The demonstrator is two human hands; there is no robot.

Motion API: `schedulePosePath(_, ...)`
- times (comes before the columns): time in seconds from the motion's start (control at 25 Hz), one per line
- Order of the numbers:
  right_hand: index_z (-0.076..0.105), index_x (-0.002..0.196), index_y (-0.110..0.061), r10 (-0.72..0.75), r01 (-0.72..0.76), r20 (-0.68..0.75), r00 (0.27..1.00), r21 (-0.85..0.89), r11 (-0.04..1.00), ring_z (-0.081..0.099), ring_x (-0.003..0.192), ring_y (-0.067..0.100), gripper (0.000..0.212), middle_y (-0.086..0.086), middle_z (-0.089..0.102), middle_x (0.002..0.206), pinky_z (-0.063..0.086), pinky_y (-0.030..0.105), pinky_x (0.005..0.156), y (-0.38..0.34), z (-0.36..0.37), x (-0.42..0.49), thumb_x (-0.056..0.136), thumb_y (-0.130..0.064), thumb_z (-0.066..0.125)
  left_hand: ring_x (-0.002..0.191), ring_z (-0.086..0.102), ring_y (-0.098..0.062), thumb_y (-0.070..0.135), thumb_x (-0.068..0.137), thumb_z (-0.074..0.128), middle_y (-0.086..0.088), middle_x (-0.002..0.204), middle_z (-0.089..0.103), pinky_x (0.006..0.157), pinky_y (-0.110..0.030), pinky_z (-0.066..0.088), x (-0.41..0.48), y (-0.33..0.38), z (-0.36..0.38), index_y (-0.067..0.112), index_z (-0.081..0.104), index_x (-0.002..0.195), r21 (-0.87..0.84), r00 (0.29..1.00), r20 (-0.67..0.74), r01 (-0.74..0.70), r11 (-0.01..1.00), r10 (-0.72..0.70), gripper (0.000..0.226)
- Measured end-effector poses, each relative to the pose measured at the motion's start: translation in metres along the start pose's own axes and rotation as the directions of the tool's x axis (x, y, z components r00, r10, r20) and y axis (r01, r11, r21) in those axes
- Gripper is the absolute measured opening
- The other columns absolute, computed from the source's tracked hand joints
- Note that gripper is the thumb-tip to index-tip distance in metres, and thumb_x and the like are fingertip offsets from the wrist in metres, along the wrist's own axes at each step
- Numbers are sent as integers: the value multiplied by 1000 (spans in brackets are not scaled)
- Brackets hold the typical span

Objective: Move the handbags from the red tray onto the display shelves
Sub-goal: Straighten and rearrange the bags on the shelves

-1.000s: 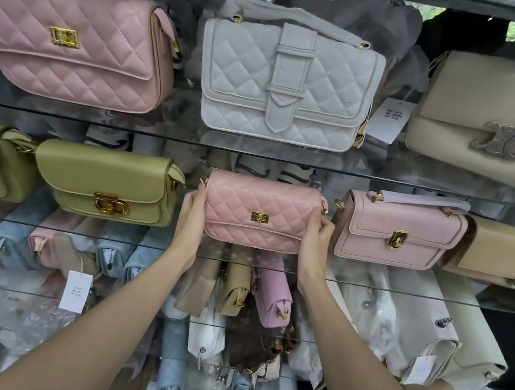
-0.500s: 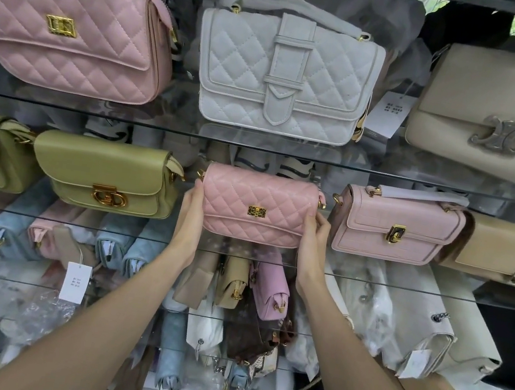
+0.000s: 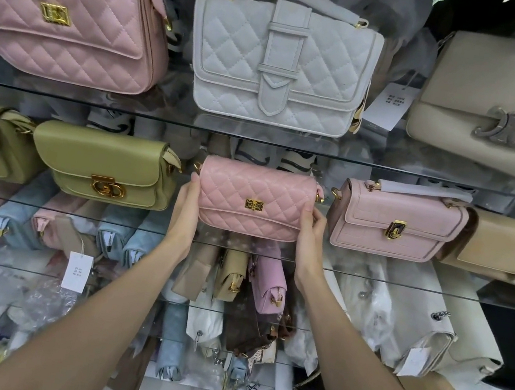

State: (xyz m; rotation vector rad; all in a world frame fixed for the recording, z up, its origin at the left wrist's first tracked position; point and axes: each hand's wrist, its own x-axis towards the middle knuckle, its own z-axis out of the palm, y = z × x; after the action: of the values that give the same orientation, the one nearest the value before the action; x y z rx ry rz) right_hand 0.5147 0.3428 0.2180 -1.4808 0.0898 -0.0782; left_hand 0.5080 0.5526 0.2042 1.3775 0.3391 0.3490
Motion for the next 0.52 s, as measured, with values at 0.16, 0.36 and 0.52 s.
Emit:
schedulePosePath(0.16,40,139,-27,9,-8,42,999,-25,1000,47,131,12,44,-5,50,140,33,27,106,3,-4,2,104,-55,40,125,58,-10,93,73,43,13,131,65,115,-45,40,-3,-1,-2,44,56,121,24,1000,-15,-17,1000,17,70)
schedulePosePath(0.36,42,139,-29,17,-16,33,999,-27,999,49,129,12,46,-5,51,140,34,27,104,5,-5,1,102,-56,43,128,57,-11,100,64,42,13,135,63,116,-47,38,1,-4,-4,45,56,125,57,1000,-10,-23,998,23,83)
schedulePosePath(0.52,41,142,-28,7,-6,27,1000,-54,998,49,129,12,48,-7,50,139,35,28,106,5,-4,0,103,-56,42,125,58,-11,99,66,41,13,131,64,115,-45,39,0,-1,-3,51,56,113,66,1000,-18,-14,998,15,69)
